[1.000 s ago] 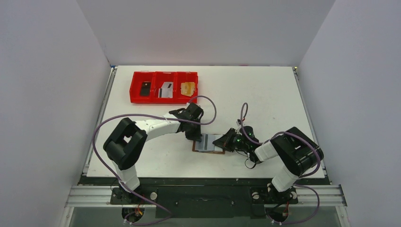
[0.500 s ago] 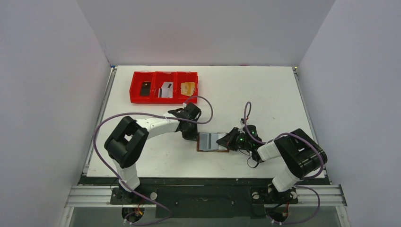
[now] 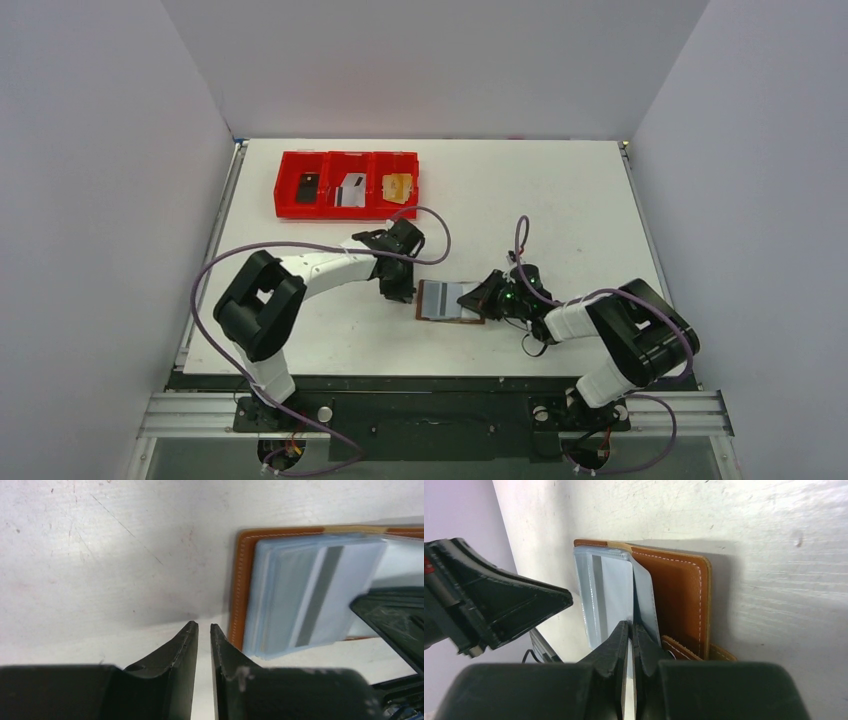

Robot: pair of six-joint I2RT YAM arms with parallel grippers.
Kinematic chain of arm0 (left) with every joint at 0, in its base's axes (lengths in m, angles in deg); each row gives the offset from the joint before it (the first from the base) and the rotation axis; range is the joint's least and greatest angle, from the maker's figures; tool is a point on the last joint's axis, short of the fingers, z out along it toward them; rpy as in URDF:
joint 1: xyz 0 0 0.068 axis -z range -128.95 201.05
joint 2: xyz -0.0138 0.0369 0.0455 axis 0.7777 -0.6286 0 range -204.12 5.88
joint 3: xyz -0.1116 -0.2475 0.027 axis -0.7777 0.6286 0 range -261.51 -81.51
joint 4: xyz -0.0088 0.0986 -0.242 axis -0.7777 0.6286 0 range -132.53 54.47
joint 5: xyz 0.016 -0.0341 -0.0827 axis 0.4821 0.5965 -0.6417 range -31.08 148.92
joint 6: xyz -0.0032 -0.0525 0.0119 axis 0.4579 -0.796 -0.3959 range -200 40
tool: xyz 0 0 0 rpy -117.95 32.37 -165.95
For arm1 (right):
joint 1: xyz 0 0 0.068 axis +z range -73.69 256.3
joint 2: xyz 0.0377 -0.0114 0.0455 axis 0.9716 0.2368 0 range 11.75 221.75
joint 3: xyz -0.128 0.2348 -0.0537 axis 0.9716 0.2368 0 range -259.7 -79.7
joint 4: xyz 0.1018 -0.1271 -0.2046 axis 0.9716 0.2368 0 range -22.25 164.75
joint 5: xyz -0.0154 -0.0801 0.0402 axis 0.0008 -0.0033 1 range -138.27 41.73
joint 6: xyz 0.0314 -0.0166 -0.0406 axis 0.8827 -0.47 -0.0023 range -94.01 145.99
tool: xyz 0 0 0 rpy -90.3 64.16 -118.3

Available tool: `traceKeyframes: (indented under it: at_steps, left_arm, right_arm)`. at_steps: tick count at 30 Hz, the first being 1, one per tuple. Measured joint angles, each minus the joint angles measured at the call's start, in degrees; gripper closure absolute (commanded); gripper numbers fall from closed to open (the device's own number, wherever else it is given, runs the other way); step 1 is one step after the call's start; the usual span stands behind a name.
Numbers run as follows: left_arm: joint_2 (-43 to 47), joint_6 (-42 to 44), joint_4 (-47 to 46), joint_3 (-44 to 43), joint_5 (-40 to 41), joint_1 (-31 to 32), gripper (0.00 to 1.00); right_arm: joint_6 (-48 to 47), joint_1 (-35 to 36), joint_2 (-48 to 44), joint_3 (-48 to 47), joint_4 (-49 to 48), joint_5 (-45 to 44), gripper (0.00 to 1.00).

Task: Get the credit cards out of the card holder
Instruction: Remove the credit card from the card holder.

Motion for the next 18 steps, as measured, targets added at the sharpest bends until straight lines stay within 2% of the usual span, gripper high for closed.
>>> traceKeyframes:
  at_steps: [4,12,18]
  left_arm:
    - [2.7,0.6,1.7,-1.3,-0.5,1.5,0.78]
    - [3.6,0.3,-0.4,-2.8,-5.0,3.6,0.77]
    - [1.4,-0.4,-3.3,-1.2,-6.2,3.6,0.92]
  right_arm:
    - [0.7,2.5,-0.2,-0.5,0.5,-1.2,1.0]
    - [1.8,6.1,-0.2,-2.6,2.3,-2.4,1.0]
    - [1.8,6.4,-0.2,-3.6,3.7,-2.8,1.0]
